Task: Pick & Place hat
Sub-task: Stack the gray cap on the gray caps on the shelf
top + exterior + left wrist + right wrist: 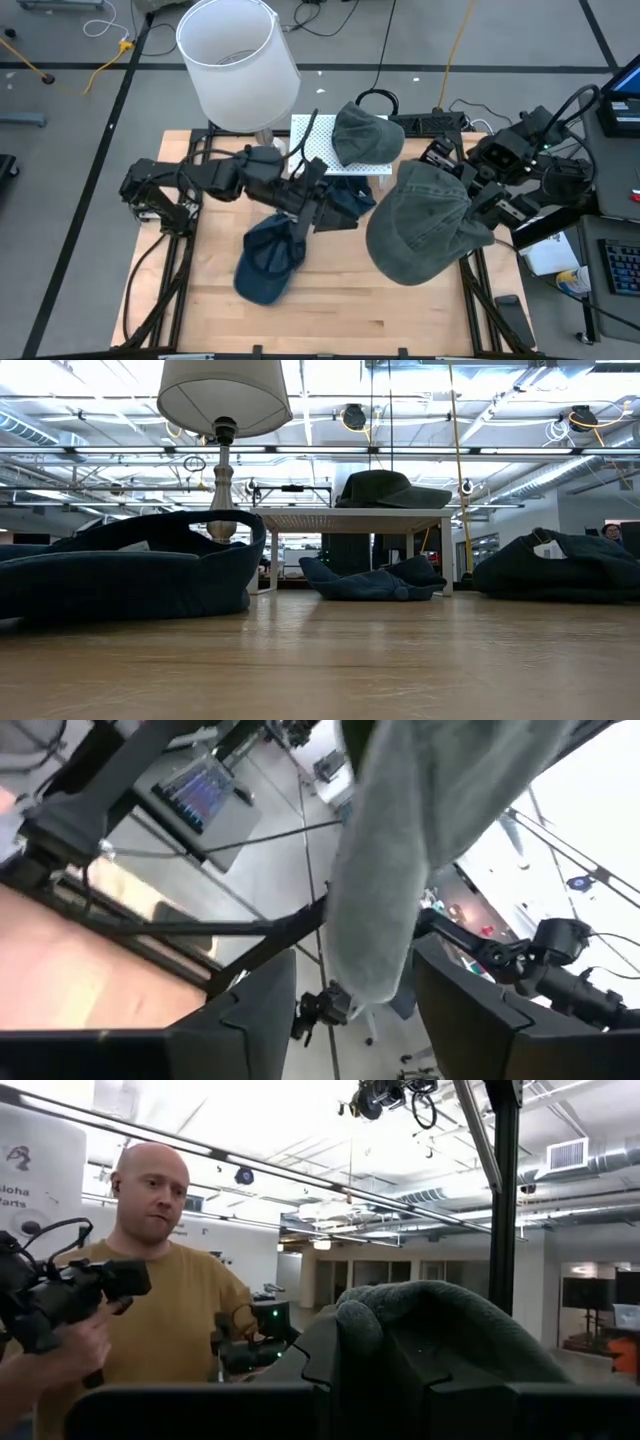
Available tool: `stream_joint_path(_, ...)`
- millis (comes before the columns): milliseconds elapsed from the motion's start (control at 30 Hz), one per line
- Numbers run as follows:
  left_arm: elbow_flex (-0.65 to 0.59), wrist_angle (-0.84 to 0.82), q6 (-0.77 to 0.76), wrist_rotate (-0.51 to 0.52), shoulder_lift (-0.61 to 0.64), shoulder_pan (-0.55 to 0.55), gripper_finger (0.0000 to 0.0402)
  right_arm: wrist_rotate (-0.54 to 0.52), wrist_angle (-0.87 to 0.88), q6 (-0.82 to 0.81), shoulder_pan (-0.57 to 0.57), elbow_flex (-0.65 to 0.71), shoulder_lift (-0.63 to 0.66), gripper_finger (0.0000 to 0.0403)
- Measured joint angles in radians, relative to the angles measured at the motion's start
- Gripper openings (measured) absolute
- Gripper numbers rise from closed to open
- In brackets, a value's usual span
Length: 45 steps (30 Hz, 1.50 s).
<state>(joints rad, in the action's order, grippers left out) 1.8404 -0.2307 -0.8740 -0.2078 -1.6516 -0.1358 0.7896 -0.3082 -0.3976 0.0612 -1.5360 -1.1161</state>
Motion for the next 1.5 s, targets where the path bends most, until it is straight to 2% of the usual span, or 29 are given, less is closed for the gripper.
stream_joint_path(133,0.000,-0.014,-0.003,-0.006,-0.003,0.014,0.0211,0.000,-0.022,0.002,0.000,0.000,-0.012,0.0030)
stream_joint_path(433,0.000,0.138,-0.018,-0.088,-0.062,0.010,0.0212,-0.003,-0.039,0.086,-0.002,0.000,-0.043,0.0030)
stream_joint_path(633,0.001,0.305,-0.029,-0.225,-0.102,0.005,0.0212,-0.003,-0.039,0.088,-0.002,0.000,-0.060,0.0030)
stream_joint_path(733,0.001,0.316,-0.015,-0.263,-0.102,0.001,0.0205,-0.015,-0.037,0.083,-0.007,0.000,-0.053,0.0030)
stream_joint_path(833,0.001,0.320,0.013,-0.270,-0.101,-0.005,0.0167,-0.068,-0.041,0.037,-0.015,0.000,-0.038,0.0042)
stream_joint_path(1033,0.001,0.338,0.018,-0.295,-0.101,-0.022,0.0031,-0.099,-0.036,-0.112,-0.023,0.000,-0.039,0.0115)
stream_joint_path(1067,0.001,0.337,0.027,-0.301,-0.100,-0.025,0.0018,-0.112,-0.031,-0.144,-0.023,0.000,-0.039,0.0125)
stream_joint_path(1167,0.000,0.333,0.042,-0.320,-0.097,-0.032,0.0015,-0.114,-0.017,-0.214,-0.023,0.000,-0.037,0.0153)
stream_joint_path(1267,0.000,0.282,0.102,-0.315,-0.071,-0.038,0.0009,-0.144,0.017,-0.342,-0.023,0.000,-0.026,0.0174)
stream_joint_path(1333,0.000,0.205,0.176,-0.276,-0.035,-0.044,0.0008,-0.196,0.101,-0.406,-0.023,0.000,-0.001,0.0180)
stream_joint_path(1500,0.000,0.002,0.396,-0.049,0.069,-0.066,0.0007,-0.378,0.319,-0.452,-0.023,0.000,0.078,0.0172)
